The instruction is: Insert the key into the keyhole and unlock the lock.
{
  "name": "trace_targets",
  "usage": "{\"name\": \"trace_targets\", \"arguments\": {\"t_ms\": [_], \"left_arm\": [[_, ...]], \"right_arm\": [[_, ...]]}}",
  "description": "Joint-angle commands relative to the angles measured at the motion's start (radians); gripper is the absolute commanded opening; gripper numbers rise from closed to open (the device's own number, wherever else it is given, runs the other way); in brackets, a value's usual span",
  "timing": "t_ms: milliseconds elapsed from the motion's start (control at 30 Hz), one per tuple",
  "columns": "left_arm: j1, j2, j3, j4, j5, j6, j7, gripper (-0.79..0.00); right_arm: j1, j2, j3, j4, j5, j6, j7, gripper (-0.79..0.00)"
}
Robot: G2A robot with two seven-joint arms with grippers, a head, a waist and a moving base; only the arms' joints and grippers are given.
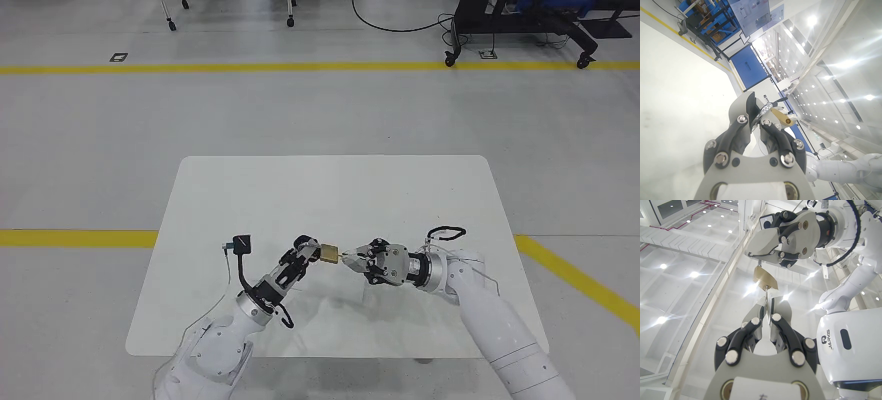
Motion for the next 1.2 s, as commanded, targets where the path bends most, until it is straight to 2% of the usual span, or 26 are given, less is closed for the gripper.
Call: {"name": "trace_targets", "arguments": {"t_ms": [0, 200, 267, 333, 367, 400, 433, 467, 500, 533, 567, 1000, 1033, 1067, 1100, 1167], "left_arm": [[-0.001, 0.0, 0.001, -0.002, -0.002, 0.004, -0.005, -0.785], [-0.004, 0.001, 0.003, 0.001, -0.017, 0.008, -0.017, -0.785], [-0.004, 0.002, 0.001, 0.004, -0.021, 0.003, -0.021, -0.526], [-0.003, 0.003, -0.004, 0.007, -0.023, -0.002, -0.025, -0.409], [-0.001, 0.003, -0.006, 0.008, -0.026, -0.004, -0.026, -0.289], [0.001, 0.005, -0.01, 0.008, -0.028, -0.006, -0.03, -0.234], [0.003, 0.005, -0.014, 0.008, -0.031, -0.009, -0.031, -0.252], [0.004, 0.006, -0.016, 0.008, -0.032, -0.01, -0.033, -0.406], [0.006, 0.007, -0.02, 0.007, -0.034, -0.012, -0.034, -0.489], [0.007, 0.007, -0.022, 0.007, -0.035, -0.012, -0.033, -0.683], [0.009, 0.008, -0.023, 0.006, -0.036, -0.014, -0.032, -0.785], [0.009, 0.01, -0.027, 0.009, -0.022, 0.009, -0.021, -0.785], [0.008, 0.01, -0.029, 0.008, -0.021, 0.012, -0.019, -0.785], [0.008, 0.011, -0.03, 0.008, -0.021, 0.015, -0.019, -0.785], [0.007, 0.011, -0.035, 0.007, -0.017, 0.023, -0.014, -0.785], [0.006, 0.013, -0.046, 0.0, 0.009, 0.041, -0.003, -0.785]], "right_arm": [[0.004, 0.011, -0.012, 0.0, 0.002, -0.01, 0.01, -0.785], [0.018, 0.035, -0.047, 0.008, 0.005, -0.035, 0.035, -0.785], [0.025, 0.042, -0.06, 0.013, 0.009, -0.042, 0.043, -0.785], [0.033, 0.049, -0.074, 0.018, 0.02, -0.049, 0.049, -0.785], [0.036, 0.052, -0.082, 0.02, 0.026, -0.051, 0.052, -0.785], [0.042, 0.056, -0.093, 0.021, 0.036, -0.053, 0.053, -0.785], [0.046, 0.059, -0.102, 0.022, 0.044, -0.052, 0.053, -0.785], [0.05, 0.061, -0.107, 0.024, 0.049, -0.052, 0.053, -0.785], [0.057, 0.065, -0.118, 0.027, 0.057, -0.052, 0.053, -0.785], [0.061, 0.066, -0.124, 0.03, 0.061, -0.052, 0.053, -0.785], [0.067, 0.068, -0.134, 0.033, 0.065, -0.051, 0.051, -0.785], [0.159, 0.073, -0.23, 0.133, 0.136, -0.05, 0.05, -0.785], [0.164, 0.074, -0.233, 0.14, 0.134, -0.058, 0.058, -0.505], [0.165, 0.075, -0.232, 0.145, 0.127, -0.065, 0.065, -0.348], [0.167, 0.077, -0.227, 0.152, 0.113, -0.08, 0.08, 0.0], [0.163, 0.083, -0.21, 0.165, 0.065, -0.129, 0.12, 0.0]]}}
